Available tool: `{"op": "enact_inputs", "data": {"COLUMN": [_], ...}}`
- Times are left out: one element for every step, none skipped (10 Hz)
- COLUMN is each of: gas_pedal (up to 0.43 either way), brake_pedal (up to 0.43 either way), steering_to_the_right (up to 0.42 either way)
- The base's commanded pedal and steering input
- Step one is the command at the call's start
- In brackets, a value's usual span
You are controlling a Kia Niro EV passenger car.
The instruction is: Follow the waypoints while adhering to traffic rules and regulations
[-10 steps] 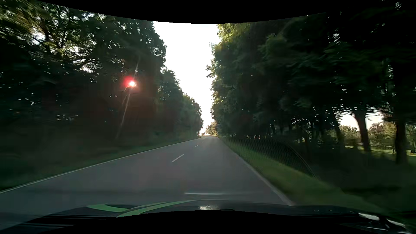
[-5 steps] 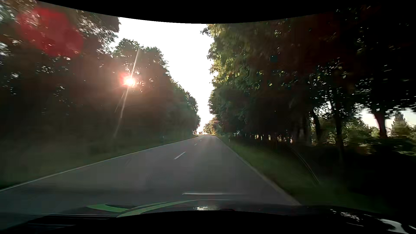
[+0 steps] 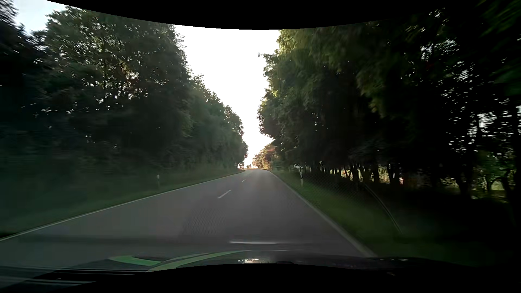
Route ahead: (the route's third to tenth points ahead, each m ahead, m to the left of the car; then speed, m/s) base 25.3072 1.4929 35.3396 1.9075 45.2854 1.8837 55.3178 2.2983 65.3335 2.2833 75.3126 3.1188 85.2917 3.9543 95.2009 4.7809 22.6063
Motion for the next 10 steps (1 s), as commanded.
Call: {"op": "enact_inputs", "data": {"gas_pedal": [0.000,0.000,0.000,0.000,0.000,0.000,0.000,0.000,0.059,0.020], "brake_pedal": [0.000,0.000,0.000,0.000,0.000,0.000,0.000,0.000,0.000,0.000], "steering_to_the_right": [0.000,0.000,0.000,0.000,0.000,-0.001,-0.002,-0.003,-0.003,-0.003]}}
